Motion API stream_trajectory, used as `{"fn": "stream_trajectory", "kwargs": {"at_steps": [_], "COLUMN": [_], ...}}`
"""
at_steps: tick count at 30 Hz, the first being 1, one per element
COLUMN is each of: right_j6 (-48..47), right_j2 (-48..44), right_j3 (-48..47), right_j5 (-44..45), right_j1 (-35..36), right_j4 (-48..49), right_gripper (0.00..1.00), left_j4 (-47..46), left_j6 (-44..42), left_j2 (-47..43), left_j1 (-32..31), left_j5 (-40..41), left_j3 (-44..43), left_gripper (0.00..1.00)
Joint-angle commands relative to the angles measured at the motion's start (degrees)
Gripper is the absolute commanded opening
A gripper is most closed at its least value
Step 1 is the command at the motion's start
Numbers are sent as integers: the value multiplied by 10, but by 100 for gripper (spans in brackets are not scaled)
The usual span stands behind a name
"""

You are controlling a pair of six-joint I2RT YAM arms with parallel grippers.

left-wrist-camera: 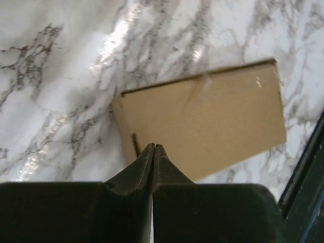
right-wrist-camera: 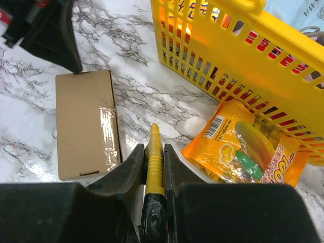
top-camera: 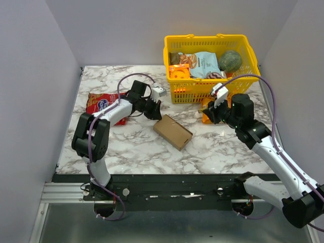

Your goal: Unpack the express box

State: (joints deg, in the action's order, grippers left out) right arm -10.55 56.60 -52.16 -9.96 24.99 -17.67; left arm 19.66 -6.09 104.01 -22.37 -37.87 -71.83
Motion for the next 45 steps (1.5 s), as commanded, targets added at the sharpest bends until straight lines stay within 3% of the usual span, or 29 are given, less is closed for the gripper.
{"fn": "stream_trajectory", "kwargs": {"at_steps": [1,6,26,32,38,45], "right_j6": [-32,-49,-56,-62,-66,-75], "right_j2": [15,36,25,22,19,22], "right_j3": [-35,-54,-26,-17,-11,-14], "right_j5": [11,10,0,5,4,5], "right_j1": [-5,-6,-6,-6,-6,-6], "right_j4": [-18,-16,-1,2,4,6], "right_gripper": [0,0,0,0,0,0], "left_j4": [59,109,134,224,255,305], "left_j6": [-144,-205,-239,-305,-293,-332], "left_j2": [-79,-61,14,-4,-43,-127], "left_j1": [-26,-72,-84,-84,-80,-48], "left_j5": [-110,-95,-49,16,60,13], "left_j3": [33,47,21,32,82,116], "left_gripper": [0,0,0,0,0,0]}}
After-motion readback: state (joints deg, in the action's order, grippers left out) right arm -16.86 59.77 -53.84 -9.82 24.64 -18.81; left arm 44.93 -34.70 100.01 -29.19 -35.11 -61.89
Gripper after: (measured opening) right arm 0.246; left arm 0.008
